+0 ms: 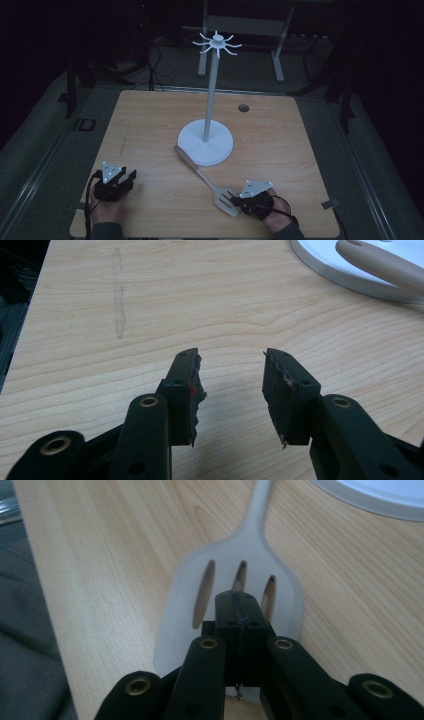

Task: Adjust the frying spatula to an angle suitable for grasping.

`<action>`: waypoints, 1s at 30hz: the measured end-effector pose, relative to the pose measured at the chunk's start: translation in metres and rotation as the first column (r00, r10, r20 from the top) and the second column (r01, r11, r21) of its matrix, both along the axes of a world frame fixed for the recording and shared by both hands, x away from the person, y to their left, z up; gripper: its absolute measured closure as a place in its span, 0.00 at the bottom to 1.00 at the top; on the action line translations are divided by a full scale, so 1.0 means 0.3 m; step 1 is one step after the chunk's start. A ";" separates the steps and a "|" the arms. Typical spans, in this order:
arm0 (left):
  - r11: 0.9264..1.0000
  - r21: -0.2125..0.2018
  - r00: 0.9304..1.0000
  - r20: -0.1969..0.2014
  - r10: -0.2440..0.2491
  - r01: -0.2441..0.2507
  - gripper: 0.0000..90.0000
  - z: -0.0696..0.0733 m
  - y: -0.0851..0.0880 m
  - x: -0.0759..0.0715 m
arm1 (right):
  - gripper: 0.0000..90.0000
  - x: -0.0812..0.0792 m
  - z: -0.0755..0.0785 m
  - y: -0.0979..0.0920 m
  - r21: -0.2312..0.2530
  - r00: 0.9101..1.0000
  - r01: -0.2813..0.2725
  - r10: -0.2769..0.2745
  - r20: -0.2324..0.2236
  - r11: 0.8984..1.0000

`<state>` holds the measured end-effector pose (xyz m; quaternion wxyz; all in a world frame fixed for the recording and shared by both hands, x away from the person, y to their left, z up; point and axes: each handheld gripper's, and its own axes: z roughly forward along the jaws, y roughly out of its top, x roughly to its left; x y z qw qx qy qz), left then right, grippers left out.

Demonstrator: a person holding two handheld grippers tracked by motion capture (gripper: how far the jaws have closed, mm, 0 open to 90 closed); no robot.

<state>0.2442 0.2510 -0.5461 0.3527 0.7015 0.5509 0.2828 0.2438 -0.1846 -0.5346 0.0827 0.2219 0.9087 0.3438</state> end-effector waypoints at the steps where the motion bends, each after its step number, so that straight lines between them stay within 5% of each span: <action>1: 1.000 -0.001 1.000 0.000 0.000 0.000 0.65 0.000 0.000 0.000 | 1.00 -0.002 0.000 0.005 0.000 1.000 -0.004 0.004 -0.002 1.000; 12: 1.000 -0.001 1.000 -0.001 0.001 -0.001 0.64 -0.001 0.000 0.001 | 0.95 0.011 0.017 0.042 0.025 1.000 -0.005 0.005 -0.003 1.000; 30: 1.000 -0.001 1.000 0.001 0.001 -0.001 0.63 0.000 0.002 0.001 | 0.82 0.149 0.084 0.155 0.021 0.999 0.022 -0.023 0.040 1.000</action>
